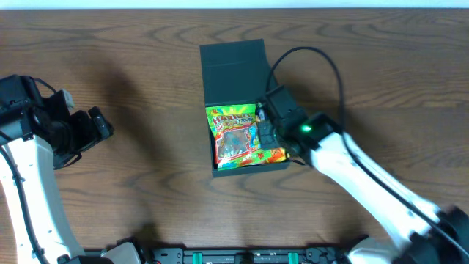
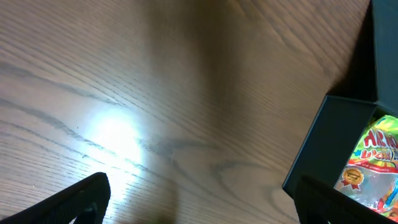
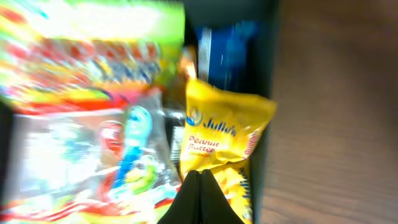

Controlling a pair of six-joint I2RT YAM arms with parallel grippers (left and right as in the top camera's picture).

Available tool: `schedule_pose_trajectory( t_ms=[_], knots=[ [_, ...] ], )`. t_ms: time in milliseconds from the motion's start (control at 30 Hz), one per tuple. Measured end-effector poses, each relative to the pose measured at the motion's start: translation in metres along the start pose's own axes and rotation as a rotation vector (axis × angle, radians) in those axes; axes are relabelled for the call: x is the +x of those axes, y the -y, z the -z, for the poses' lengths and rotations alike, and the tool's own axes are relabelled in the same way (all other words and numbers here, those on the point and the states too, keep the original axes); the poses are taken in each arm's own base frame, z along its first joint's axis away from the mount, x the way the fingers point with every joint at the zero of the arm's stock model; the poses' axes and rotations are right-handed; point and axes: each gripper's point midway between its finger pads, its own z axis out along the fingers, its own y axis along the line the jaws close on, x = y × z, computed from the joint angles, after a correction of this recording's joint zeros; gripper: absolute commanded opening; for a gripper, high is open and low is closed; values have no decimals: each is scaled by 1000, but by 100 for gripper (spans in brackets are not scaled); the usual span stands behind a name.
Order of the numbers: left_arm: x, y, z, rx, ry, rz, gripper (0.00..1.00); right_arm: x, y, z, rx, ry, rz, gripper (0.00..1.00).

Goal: Pack container
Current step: 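Raise the right gripper to the box's right edge near the lid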

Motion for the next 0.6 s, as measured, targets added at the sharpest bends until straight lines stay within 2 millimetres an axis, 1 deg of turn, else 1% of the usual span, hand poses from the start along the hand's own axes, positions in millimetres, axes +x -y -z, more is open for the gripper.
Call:
schedule_pose_trajectory(
  t_ms=[67,133,167,200,233,267,333,400,533,600],
  knots=[
    [0,0,0,0,0,0,95,-18,7,19,-14,67,-34,1],
    [0,0,0,0,0,0,95,-30,20,29,-16,102,-79,1],
    [0,0,0,0,1,1,95,-34,29,31,-13,106,-107,6],
    [0,0,0,0,0,1,95,-34,37,31,-2,102,-126,19],
    [0,0,0,0,0,1,95,-34,46,29,14,93,-148,30],
    [0,0,0,0,0,1,95,-33,55,28,30,83,-157,33],
    [0,0,0,0,1,1,95,-35,66,24,46,78,-167,35],
    [0,0,0,0,0,1,95,-39,71,18,53,80,-156,36],
    [0,0,0,0,1,1,95,-44,67,-3,38,65,-103,36],
    [0,0,0,0,0,1,95,-42,64,-18,29,40,-81,36]
  ],
)
